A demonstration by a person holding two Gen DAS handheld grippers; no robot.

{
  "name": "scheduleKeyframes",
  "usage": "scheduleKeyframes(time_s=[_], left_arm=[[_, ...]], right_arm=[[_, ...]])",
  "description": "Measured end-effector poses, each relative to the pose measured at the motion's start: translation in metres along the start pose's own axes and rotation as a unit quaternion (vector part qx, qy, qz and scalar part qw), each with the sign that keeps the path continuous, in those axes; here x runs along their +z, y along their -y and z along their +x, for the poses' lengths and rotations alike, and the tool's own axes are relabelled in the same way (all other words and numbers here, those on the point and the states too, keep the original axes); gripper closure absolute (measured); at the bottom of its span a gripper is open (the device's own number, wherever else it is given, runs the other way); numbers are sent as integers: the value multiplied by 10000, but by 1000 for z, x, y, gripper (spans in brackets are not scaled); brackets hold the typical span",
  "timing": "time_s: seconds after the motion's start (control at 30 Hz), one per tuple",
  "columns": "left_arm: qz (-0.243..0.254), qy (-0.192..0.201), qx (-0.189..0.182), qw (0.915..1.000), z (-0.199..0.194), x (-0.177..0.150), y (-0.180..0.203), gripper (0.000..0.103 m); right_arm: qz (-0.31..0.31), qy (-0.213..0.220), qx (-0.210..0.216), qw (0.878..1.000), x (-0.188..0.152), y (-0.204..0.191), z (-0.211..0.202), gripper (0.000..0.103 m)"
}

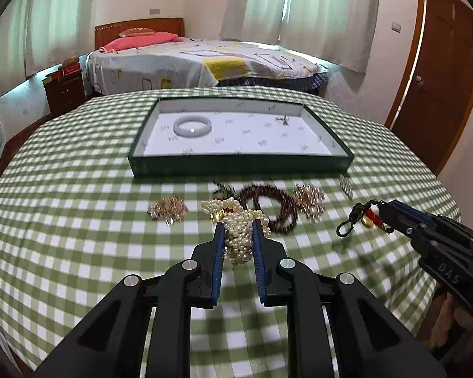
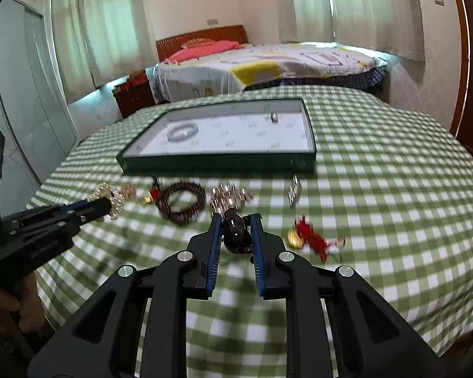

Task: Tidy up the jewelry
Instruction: 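Carry the pearl strand with the left gripper while the right gripper carries the pendant over the tray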

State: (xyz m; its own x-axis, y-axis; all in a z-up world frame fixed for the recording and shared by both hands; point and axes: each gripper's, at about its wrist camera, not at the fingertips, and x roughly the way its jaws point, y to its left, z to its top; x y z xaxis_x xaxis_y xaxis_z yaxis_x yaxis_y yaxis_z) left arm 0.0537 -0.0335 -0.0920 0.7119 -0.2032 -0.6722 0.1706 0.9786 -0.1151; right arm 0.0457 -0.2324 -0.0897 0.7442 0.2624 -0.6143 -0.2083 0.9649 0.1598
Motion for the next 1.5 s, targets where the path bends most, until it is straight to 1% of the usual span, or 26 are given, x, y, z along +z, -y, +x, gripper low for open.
scheduleKeyframes(time_s=[0.1,0.2,0.4,0.53,0.73,0.93,1.1,1.2,1.4,1.5], left_arm=[[-65,51,-51,10000,1,13,-2,85],[-23,135,-81,9999,3,29,1,85],[131,438,-101,9989,13,67,9,85],[160,545,-50,9984,30,95,10,85],[197,494,67,9986,71,131,9,85],[165,275,205,9993,116,149,3,85],[80,52,322,9994,152,161,-3,85],[44,-183,362,9992,171,165,-7,85],[43,-614,387,9974,197,166,-7,85],[35,-755,408,9963,205,168,-7,85]], right_arm=[[31,137,69,9999,16,-2,1,84],[57,301,121,9995,36,-3,5,84],[13,611,150,9980,79,-6,21,84],[-70,753,111,9971,107,-5,41,84],[-95,800,21,9967,142,6,82,84],[-85,580,-66,9983,158,19,128,84],[-11,254,-105,9996,160,28,168,84],[-3,16,-148,9999,159,32,187,84],[12,-395,-214,9990,158,34,210,84],[2,-544,-237,9982,158,33,216,84]])
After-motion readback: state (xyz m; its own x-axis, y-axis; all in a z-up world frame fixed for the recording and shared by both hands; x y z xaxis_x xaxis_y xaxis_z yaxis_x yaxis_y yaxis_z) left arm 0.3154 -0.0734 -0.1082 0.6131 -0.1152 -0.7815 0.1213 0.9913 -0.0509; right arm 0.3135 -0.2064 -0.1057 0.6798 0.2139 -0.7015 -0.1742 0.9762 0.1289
